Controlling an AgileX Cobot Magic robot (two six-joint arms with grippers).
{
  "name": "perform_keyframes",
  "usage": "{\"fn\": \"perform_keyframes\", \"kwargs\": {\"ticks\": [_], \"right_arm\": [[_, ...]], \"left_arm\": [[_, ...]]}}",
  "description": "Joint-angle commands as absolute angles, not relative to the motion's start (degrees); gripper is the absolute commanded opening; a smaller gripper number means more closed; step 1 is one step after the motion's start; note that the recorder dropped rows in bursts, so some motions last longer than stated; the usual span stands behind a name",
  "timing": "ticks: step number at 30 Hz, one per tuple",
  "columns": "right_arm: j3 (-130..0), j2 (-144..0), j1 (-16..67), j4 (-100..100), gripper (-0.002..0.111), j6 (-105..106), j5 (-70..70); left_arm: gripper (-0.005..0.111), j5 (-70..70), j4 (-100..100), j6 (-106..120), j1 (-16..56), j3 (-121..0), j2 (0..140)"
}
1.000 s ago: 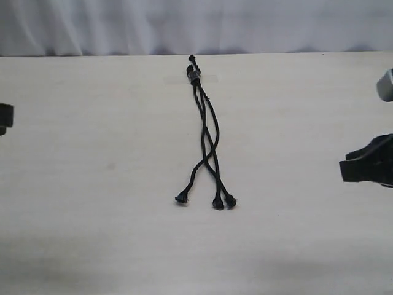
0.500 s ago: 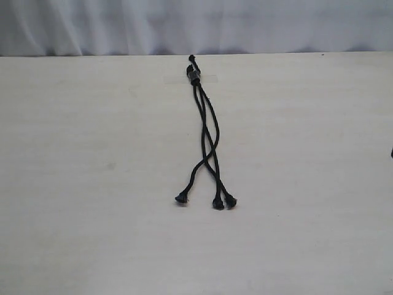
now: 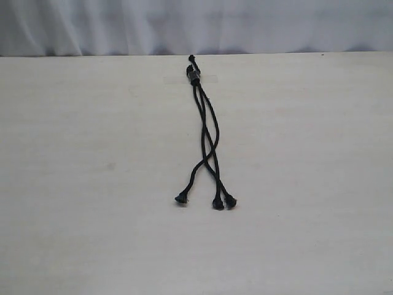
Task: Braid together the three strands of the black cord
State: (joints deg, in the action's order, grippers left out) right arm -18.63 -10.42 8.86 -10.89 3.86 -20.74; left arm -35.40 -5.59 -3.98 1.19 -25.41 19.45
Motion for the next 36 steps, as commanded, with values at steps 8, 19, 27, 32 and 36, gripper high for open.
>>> {"fn": "perform_keyframes", "kwargs": {"ticks": [8,19,27,32,36], "right_arm": [[-9.48,-1.67,1.94,-11.50,0.004,3.90,-13.15],[0.00,0.00,1.94,-11.60,0.004,3.90,-22.78],[0.00,0.00,1.94,-12.04,0.004,3.32,-23.22],[0.00,0.00,1.94,-12.04,0.004,3.32,-23.22],[0.00,0.00,1.94,-12.04,0.004,3.32,-23.22]], "left_arm": [[0.000,-29.97,-5.07,-4.22,-7.17,-16.36,5.03],[0.000,-27.20,-5.56,-4.52,-9.39,-3.81,0.00],[0.000,-26.58,-5.58,-4.52,-9.39,-3.08,0.00],[0.000,-26.58,-5.58,-4.52,-9.39,-3.08,0.00],[0.000,-26.58,-5.58,-4.52,-9.39,-3.08,0.00]]}}
